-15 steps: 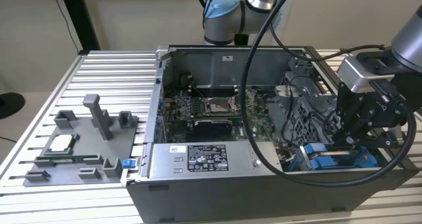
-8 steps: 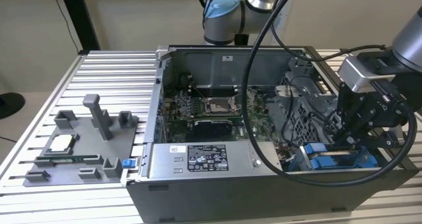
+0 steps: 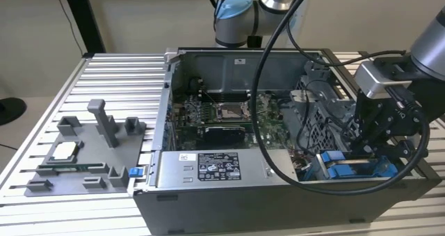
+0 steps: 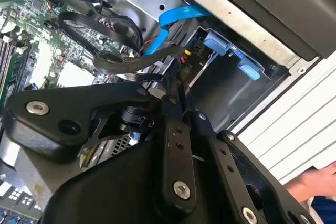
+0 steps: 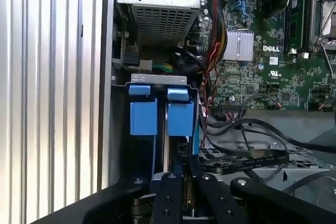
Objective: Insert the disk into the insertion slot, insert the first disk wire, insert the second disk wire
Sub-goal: 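Insert the second disk wire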
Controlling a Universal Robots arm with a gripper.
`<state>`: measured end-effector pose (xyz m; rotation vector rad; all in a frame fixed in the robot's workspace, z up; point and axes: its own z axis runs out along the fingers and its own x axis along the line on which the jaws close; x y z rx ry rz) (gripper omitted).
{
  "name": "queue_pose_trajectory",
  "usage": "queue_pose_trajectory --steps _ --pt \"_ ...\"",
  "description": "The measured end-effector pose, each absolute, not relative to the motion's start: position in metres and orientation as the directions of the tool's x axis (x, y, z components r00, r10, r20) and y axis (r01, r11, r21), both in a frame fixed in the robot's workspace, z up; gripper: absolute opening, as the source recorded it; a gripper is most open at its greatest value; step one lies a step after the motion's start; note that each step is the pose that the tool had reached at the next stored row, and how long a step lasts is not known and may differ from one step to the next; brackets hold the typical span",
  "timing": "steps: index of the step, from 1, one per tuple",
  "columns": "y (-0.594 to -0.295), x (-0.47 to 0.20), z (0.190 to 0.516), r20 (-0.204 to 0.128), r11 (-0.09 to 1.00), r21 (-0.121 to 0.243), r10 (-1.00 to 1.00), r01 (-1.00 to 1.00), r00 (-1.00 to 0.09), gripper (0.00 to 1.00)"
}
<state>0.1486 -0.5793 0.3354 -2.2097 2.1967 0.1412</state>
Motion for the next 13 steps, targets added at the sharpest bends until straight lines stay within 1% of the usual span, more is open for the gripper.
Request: queue_pose_trajectory --steps 4,5,13 --pt "-0.579 0.149 0.334 -0.082 -0.007 0.048 -0.997 -0.999 0.003 0.0" --pt "-0.579 0.149 0.335 -0.083 -0.007 0.047 -0.997 -0.999 0.003 1.0" --pt "-0.579 0.149 0.369 -0.081 -0.007 0.048 -0.997 -0.999 0.003 1.0"
